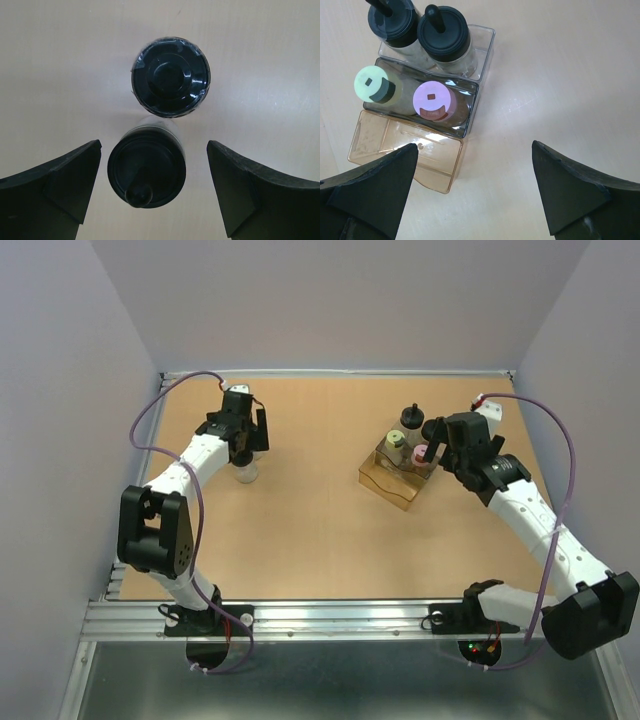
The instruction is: Organize the condiment bottles
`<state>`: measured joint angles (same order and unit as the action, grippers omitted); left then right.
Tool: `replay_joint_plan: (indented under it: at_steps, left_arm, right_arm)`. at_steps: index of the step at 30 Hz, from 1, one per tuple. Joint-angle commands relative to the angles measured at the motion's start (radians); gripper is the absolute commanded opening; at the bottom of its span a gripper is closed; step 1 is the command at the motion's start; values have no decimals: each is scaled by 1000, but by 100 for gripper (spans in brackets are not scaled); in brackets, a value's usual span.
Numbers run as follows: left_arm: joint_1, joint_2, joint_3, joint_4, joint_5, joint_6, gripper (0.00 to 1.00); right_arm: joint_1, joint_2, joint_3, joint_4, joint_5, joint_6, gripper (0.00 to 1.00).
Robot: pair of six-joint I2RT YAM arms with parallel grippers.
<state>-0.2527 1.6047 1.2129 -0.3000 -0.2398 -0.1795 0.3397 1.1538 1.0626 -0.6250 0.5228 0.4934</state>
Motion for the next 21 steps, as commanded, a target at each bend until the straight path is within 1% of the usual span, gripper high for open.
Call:
replay_joint_plan:
  at_steps: [1,7,11,14,16,17,19,20,21]
  left_arm:
    - [7,-5,-24,50,16,21,98]
    - [10,3,-73,55,7,8,97]
    - [10,-8,-102,59,-1,0,94]
    - [10,-5,-113,64,-3,0,90]
    - [12,-3,-115,74,3,-2,86]
    - [12,-6,-116,78,8,-2,79]
    - [10,-5,-115,81,22,0,69]
    - [10,-9,-115,82,25,0,54]
    - [10,-11,-116,82,28,-3,46]
  right_arm:
    - [-8,-34,-3,39,16,-13,100]
    - [-7,-34,-13,38,19,-13,100]
    - [-7,-32,-13,38,17,-12,100]
    - [-8,-29,-12,39,17,-12,100]
    - [-8,-29,-12,38,19,-13,100]
    - [-8,-31,-12,39,16,-12,100]
    - [-8,-32,-12,38,17,-13,100]
    - [-7,-35,-13,39,16,-13,100]
    - [-8,-37,-15,39,17,-13,100]
